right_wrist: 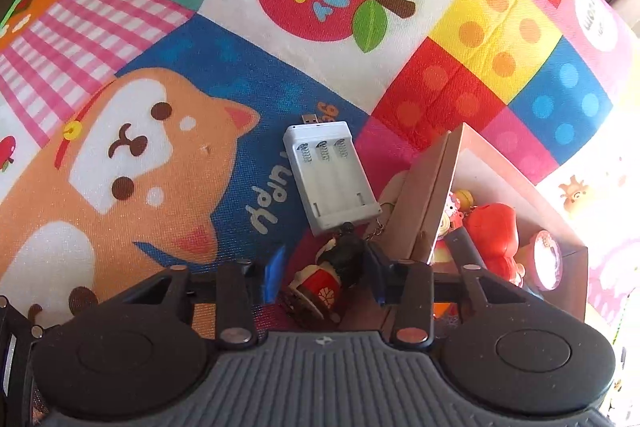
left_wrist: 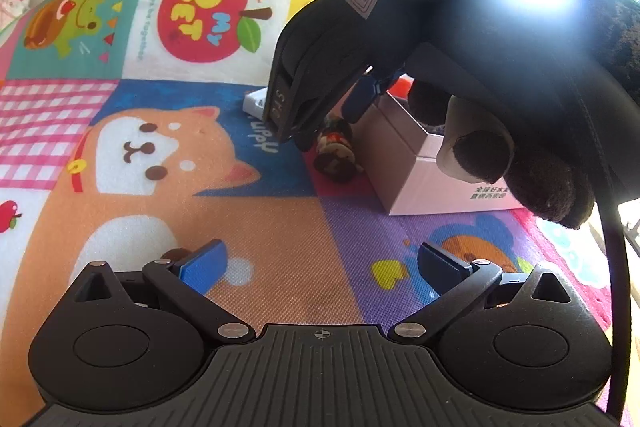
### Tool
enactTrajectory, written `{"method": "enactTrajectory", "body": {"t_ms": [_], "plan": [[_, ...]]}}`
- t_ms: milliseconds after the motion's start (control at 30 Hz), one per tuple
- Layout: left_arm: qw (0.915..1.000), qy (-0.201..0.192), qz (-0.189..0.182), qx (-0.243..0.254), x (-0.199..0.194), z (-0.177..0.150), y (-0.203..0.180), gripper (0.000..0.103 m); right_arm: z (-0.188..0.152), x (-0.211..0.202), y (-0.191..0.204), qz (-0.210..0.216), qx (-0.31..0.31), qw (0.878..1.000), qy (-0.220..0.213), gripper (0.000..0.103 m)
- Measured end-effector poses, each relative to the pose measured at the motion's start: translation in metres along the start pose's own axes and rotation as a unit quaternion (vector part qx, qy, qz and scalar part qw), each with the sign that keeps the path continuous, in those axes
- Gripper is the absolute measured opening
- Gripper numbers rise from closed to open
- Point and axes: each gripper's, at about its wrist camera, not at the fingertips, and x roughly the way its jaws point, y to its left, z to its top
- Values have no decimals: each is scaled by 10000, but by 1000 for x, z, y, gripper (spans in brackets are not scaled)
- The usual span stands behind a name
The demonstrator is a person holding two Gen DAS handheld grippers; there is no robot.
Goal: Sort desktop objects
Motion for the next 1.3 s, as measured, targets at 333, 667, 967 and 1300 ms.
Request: {"method": "enactTrajectory", "body": {"t_ms": [333,667,967,1300], "plan": [[9994,-227,-77,-241,-6,2,7,103,-52,-73,-55,1259,1049,9833,-792,8],[9963,-722,342,327,-10,21,1,82,-196,-94,-108,383,1976,9580,-2044,88],[9847,-209,259,1709,60,51,-22,66,-263,-43,-135,483,3329,9246,-1787,91],[9798,-158,665,1882,76,58,-9,34,-267,-30,-128,454,3330,9251,-1767,103]]}}
